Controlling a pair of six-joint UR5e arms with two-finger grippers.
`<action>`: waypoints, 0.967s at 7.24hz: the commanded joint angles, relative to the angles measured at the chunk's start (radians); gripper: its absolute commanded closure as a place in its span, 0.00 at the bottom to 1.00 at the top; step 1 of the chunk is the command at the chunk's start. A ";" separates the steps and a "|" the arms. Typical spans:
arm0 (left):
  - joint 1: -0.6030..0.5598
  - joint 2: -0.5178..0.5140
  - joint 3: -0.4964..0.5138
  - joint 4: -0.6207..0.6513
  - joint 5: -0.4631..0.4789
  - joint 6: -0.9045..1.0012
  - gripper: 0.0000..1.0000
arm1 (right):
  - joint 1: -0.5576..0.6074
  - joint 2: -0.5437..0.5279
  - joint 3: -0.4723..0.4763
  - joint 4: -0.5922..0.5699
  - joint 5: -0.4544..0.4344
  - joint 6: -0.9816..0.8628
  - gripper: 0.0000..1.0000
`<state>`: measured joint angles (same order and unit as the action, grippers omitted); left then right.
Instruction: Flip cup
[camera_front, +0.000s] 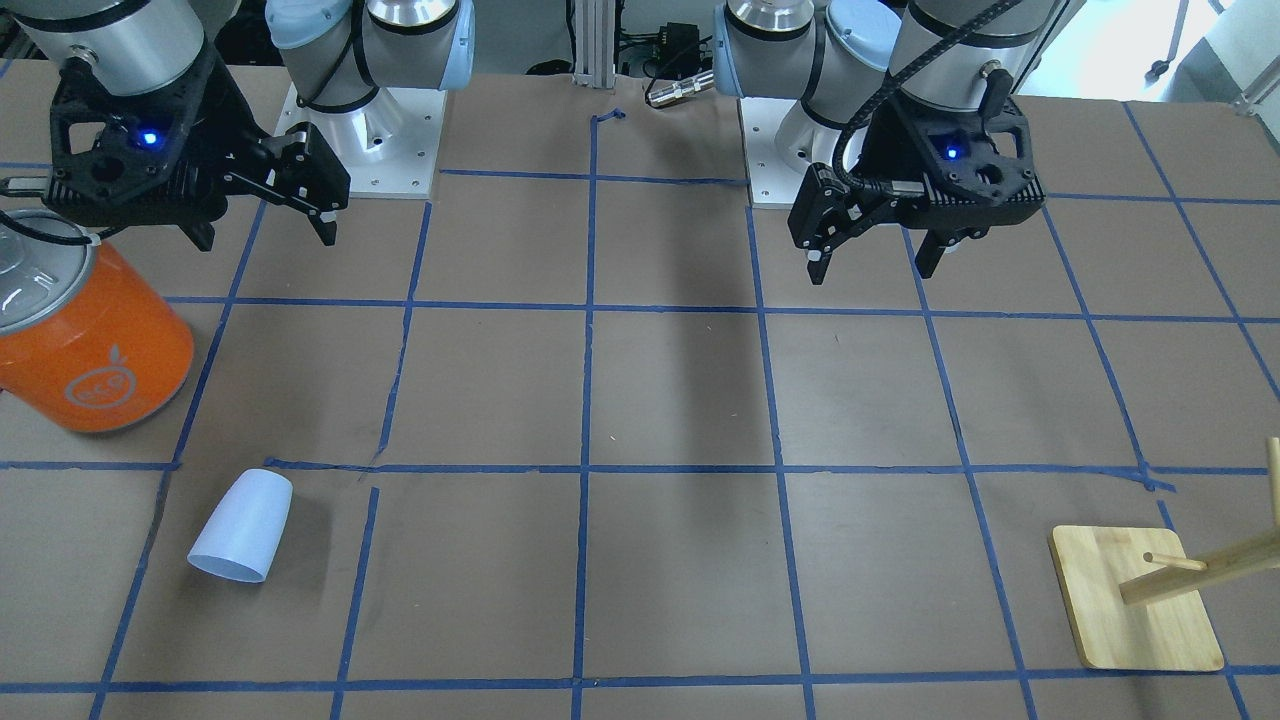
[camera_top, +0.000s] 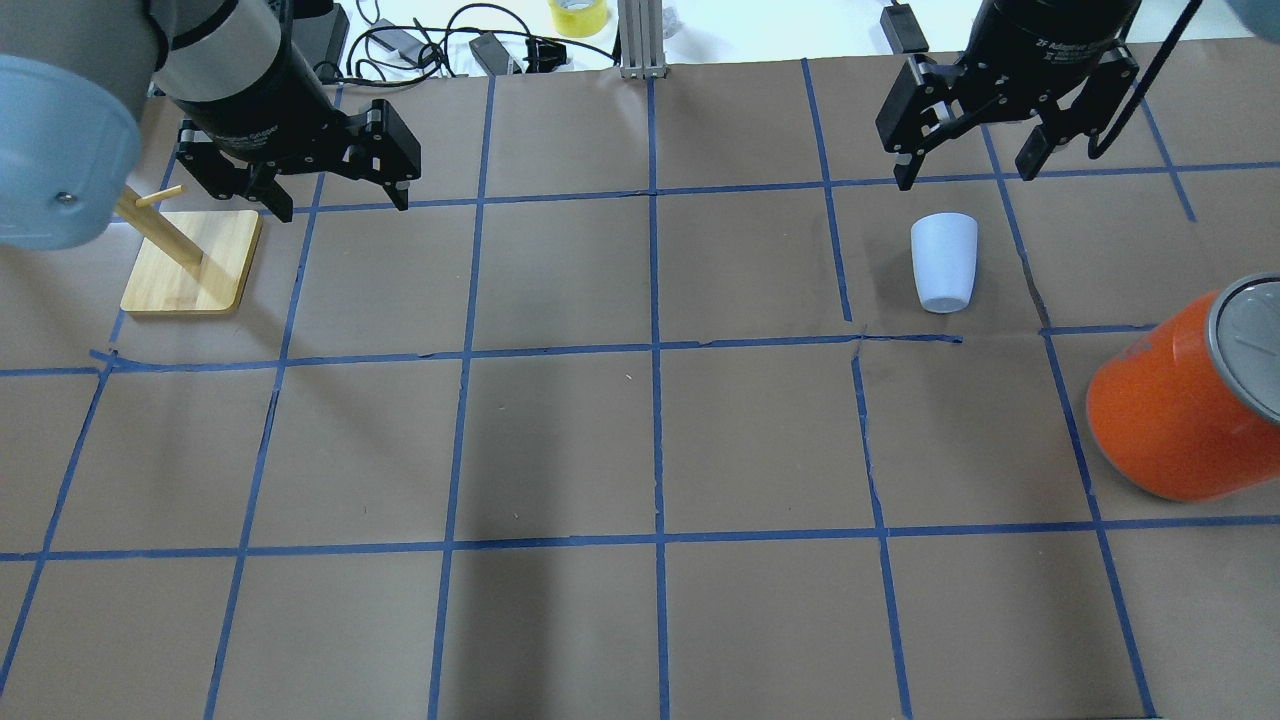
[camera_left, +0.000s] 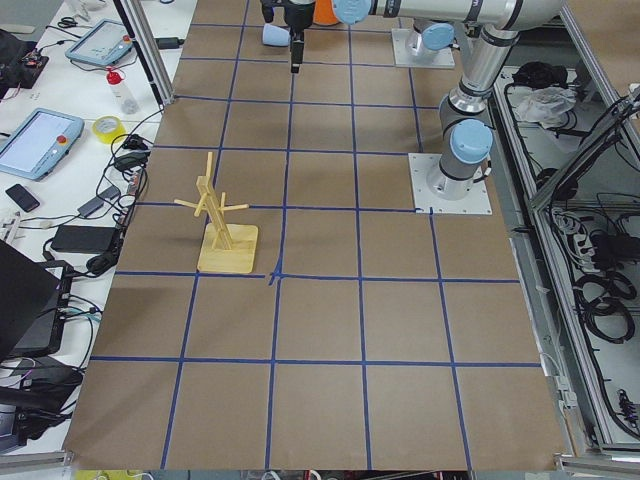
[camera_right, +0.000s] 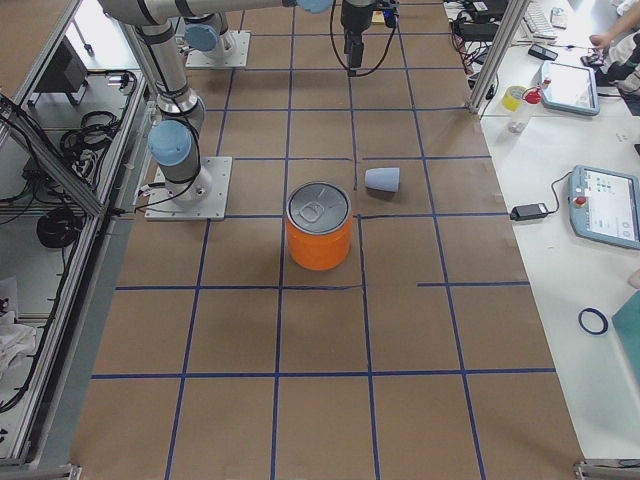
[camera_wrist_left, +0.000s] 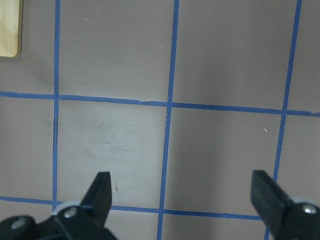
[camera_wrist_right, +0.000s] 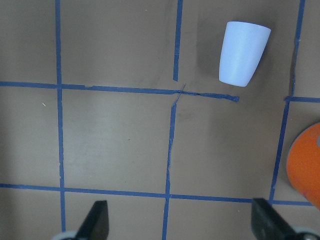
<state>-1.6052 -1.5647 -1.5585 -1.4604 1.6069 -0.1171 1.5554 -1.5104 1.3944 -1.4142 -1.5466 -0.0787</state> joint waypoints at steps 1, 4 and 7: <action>-0.001 0.000 0.000 0.000 0.001 0.001 0.00 | 0.000 -0.002 0.000 0.001 -0.001 0.001 0.00; 0.001 0.000 -0.005 0.000 0.001 0.001 0.00 | -0.002 -0.001 0.003 -0.005 0.003 -0.004 0.00; -0.001 0.002 -0.006 0.000 0.001 0.001 0.00 | -0.020 0.006 0.008 -0.103 0.000 -0.010 0.00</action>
<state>-1.6058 -1.5644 -1.5635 -1.4603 1.6076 -0.1166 1.5434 -1.5073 1.4010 -1.4767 -1.5449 -0.0878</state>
